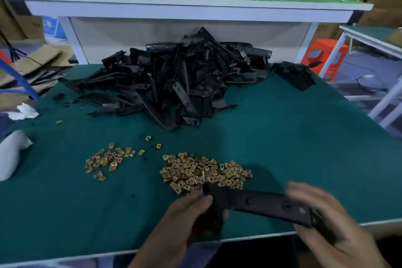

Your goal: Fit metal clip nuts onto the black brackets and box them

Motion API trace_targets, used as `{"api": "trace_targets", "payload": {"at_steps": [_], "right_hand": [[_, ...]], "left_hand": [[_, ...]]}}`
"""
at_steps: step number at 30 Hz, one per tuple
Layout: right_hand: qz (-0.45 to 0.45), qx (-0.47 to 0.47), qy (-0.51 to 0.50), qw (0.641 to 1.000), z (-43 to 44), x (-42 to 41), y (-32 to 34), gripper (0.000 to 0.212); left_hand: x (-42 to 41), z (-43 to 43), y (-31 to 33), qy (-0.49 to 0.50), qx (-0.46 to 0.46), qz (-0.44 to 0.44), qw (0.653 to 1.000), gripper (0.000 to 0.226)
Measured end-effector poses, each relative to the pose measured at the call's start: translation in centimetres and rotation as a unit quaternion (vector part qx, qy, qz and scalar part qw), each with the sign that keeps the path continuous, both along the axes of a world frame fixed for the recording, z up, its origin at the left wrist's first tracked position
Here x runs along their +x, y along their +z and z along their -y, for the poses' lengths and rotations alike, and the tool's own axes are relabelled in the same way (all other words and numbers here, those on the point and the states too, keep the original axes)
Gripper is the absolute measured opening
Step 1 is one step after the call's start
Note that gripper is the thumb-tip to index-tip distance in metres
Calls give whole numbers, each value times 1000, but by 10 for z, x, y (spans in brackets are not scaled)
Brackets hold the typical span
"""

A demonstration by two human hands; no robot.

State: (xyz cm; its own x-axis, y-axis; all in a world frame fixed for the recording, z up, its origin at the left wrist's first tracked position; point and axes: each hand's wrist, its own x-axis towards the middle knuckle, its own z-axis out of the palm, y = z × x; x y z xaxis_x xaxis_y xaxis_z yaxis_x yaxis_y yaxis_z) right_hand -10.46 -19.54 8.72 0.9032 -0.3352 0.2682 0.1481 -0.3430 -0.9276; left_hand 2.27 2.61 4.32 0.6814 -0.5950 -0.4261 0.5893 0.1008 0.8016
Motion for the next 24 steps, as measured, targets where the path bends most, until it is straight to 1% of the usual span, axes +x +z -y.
{"api": "trace_targets", "payload": {"at_steps": [1, 2, 3, 4, 5, 6, 7, 8, 9, 10, 11, 12, 13, 14, 15, 16, 17, 18, 19, 20, 21, 22, 24], "right_hand": [[0, 98, -26, 995, 4, -5, -5, 80], [-12, 192, -31, 981, 7, -9, -11, 89], [-41, 215, -9, 976, 0, -12, -12, 89], [-58, 231, 0, 971, -4, -12, -17, 81], [-56, 231, 15, 971, -7, -13, -23, 69], [-52, 269, 2, 962, -10, -11, -28, 60], [-38, 325, -14, 945, -17, -6, -28, 49], [-20, 391, -19, 920, -24, -1, -30, 32], [-13, 428, -12, 903, -30, 5, -30, 38], [-10, 442, -1, 897, -34, 11, -35, 67], [-16, 436, 16, 900, -39, 17, -39, 93], [-19, 412, 18, 911, -45, 25, -45, 99], [-27, 386, 30, 922, -53, 32, -50, 87], [-38, 367, 37, 929, -60, 39, -54, 66], [-46, 363, 25, 930, -65, 46, -57, 47], [-49, 357, 0, 933, -67, 51, -63, 36], [-53, 355, -27, 933, -67, 56, -66, 35], [-55, 354, -41, 933, -67, 60, -69, 37], [-54, 349, -57, 934, -68, 63, -68, 38], [-47, 343, -70, 935, -68, 64, -69, 39], [-40, 344, -85, 934, -69, 65, -70, 39], [-33, 343, -98, 934, -69, 65, -72, 38], [-29, 337, -113, 934, -70, 66, -73, 36]], "left_hand": [[-6, 3, -1, 3, -19, -21, 1000, 31], [-12, 7, -1, 3, -31, -35, 999, 27], [-17, 11, -1, -2, -32, -32, 999, 27], [-20, 16, -1, -7, -23, -22, 999, 31], [-23, 18, 1, -4, -16, -16, 1000, 34], [-22, 18, 2, 0, -13, -11, 1000, 36], [-20, 17, 2, 11, -16, -13, 1000, 36], [-17, 15, 2, 22, -23, -12, 999, 33], [-14, 12, 4, 31, -33, -13, 999, 27], [-11, 10, 5, 38, -40, -14, 998, 23], [-10, 9, 5, 40, -45, -14, 998, 21], [-9, 9, 5, 33, -47, -10, 998, 19], [-9, 9, 5, 22, -46, -2, 999, 18], [-10, 9, 5, 9, -39, 11, 999, 17], [-9, 8, 5, -8, -20, 32, 999, 19], [-8, 6, 5, -27, 14, 68, 997, 25], [-4, 2, 3, -43, 71, 124, 989, 34], [2, -2, 1, -48, 149, 200, 967, 44], [9, -7, -3, -36, 232, 283, 930, 46], [19, -12, -5, -14, 299, 355, 886, 40], [29, -18, -8, 14, 341, 404, 849, 31], [39, -23, -10, 44, 364, 433, 824, 23], [60, -32, -14, 87, 402, 458, 788, 17]]}}
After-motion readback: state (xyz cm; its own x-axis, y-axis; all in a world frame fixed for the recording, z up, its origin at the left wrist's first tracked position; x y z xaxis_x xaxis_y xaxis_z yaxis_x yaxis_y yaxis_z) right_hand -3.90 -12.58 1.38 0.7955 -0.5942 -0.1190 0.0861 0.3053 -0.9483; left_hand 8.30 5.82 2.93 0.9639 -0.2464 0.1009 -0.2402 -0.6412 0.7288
